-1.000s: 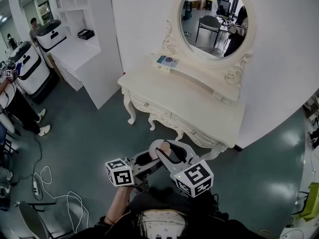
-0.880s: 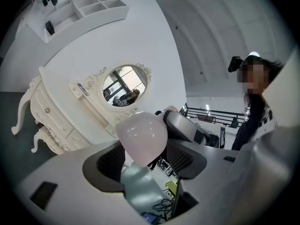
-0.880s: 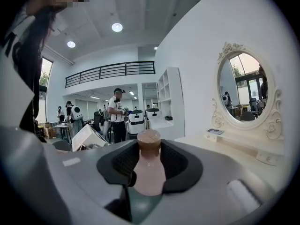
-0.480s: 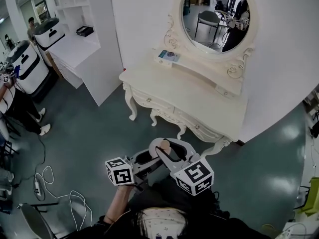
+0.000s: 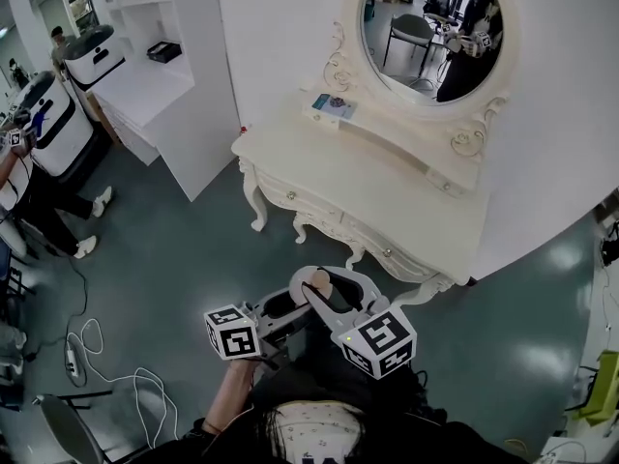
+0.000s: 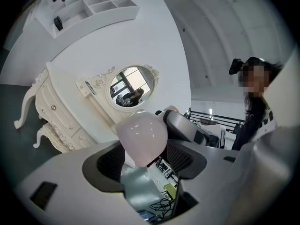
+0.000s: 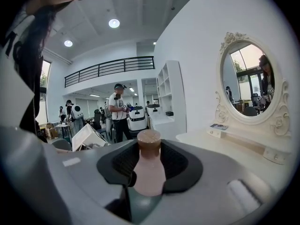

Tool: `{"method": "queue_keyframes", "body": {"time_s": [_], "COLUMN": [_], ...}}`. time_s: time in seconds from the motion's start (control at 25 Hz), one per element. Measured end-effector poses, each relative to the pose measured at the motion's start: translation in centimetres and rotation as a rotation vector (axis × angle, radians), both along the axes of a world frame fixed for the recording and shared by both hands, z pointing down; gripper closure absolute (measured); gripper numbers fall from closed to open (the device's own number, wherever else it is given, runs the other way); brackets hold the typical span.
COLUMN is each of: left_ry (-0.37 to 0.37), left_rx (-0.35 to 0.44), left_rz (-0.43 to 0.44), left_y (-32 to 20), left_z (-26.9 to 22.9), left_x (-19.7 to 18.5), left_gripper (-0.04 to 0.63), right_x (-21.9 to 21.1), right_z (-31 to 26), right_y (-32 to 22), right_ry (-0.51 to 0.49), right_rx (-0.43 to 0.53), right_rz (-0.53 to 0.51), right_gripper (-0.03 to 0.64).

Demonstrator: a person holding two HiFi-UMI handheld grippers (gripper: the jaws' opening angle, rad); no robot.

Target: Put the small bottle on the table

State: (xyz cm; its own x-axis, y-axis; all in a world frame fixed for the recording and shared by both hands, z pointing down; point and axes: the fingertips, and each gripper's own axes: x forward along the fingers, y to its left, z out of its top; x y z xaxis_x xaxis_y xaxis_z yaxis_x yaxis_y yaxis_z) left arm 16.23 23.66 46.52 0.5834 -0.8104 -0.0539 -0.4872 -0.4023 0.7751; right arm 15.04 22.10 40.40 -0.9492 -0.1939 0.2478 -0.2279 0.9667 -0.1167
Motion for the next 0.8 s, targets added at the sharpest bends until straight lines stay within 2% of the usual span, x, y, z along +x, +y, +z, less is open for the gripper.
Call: {"method": "queue_keyframes", "body": {"time_s": [0.8], "left_ry": [-0.038], "left_rx": [-0.018], "left_rz": [-0.127], "left_y": [-19.1], "left_z": [-1.2], "left_x": [-8.5], "left_gripper": [0.333], "right_x": [-8.5], "right_z": [-1.2], "right_y": [-19.0], "right_ry": [-0.037], "right_rx": [-0.01], "right_rz": [-0.134], "right_gripper": [0.468]}}
